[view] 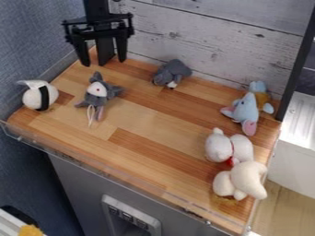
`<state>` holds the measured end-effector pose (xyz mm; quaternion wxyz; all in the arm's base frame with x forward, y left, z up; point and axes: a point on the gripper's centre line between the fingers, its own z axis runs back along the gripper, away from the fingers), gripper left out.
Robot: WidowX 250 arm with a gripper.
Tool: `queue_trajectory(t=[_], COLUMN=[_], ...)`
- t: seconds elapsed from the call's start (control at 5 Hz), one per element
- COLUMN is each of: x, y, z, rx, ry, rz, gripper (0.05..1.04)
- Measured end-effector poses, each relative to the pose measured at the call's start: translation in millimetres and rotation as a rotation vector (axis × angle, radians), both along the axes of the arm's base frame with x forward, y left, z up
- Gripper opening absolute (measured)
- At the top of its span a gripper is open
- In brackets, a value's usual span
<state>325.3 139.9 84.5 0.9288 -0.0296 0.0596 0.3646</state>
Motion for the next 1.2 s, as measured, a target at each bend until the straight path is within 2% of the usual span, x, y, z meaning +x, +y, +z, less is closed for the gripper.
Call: queue_trajectory(t=[0.2,0.4,1.0,1.2], x=[-5,-2,13,19], y=[19,30,25,20], z=[7.0,-6.8,-61.5,-73.7], rx=[0.002,-0.009,-0.038,-0.038], ry=[0.0,0.007,0.011,0.014], rz=[0.127,0.106,-0.299,-0.309], gripper=[0.992,0.994,0.995,0.997])
